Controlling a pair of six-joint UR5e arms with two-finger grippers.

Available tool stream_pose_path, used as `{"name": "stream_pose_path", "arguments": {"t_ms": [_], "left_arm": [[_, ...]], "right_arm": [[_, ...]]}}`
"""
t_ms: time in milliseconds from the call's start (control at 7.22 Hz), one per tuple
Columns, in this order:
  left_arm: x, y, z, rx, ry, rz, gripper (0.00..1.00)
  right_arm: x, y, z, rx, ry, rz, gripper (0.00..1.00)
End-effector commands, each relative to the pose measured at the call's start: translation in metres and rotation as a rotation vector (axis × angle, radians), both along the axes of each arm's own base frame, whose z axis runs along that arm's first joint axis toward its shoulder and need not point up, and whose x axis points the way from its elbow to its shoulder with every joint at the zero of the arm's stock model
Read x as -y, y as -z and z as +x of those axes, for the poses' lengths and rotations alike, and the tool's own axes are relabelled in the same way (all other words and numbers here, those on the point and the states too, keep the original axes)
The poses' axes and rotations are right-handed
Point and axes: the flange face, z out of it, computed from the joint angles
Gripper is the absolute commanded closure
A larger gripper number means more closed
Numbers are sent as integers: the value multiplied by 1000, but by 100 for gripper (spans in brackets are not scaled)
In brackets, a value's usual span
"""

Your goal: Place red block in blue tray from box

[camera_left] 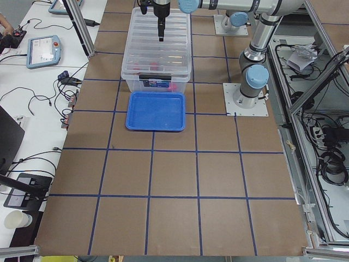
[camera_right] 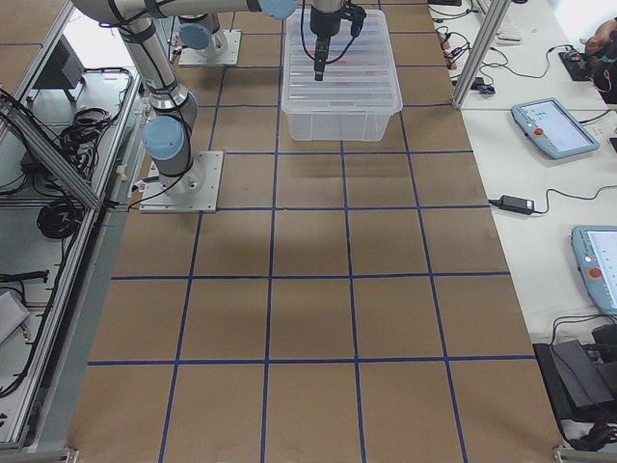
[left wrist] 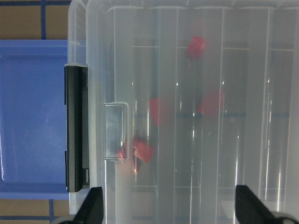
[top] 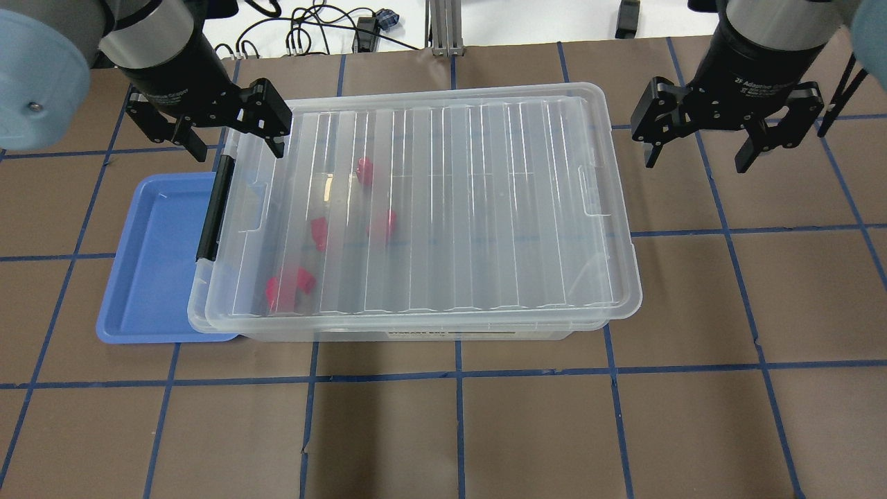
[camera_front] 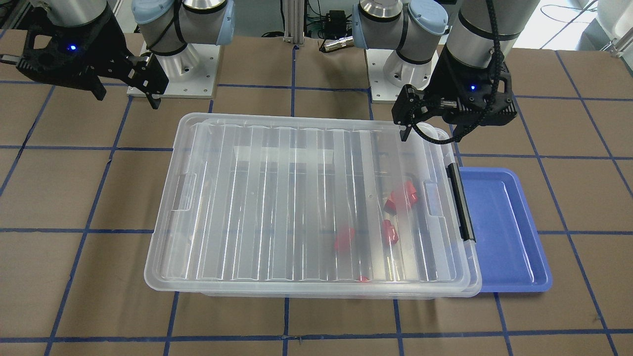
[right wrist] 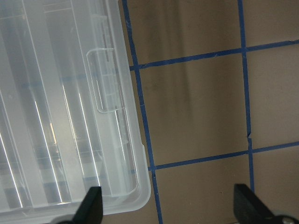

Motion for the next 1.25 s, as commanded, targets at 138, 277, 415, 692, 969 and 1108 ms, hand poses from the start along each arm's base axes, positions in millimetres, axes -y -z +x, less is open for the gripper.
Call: {"name": "stream_pose_path", "arguments": {"t_ms": [138,277,415,692,969,1108], "left_arm": [[-8,-11,1,4,-2,-18,0],[-9,-13,2,6,-2,-19,0],[-3,-3,2,4,-3,0,0],[-6,-10,2,-5,-5,-14,0],[-4,-1,0,-2,-2,2,0],[-2,-2,1,-6,-5,-1,0]], "right_arm": [[-1,1,0,0,0,4,0],[0,1,0,1,-1,2,0],[0,1,0,3,-6,4,0],[4,9,-6,-8,-3,29,0],[13,17,-6,-6,12,33,0],[32,51,-7,-2,12,101,0]]}}
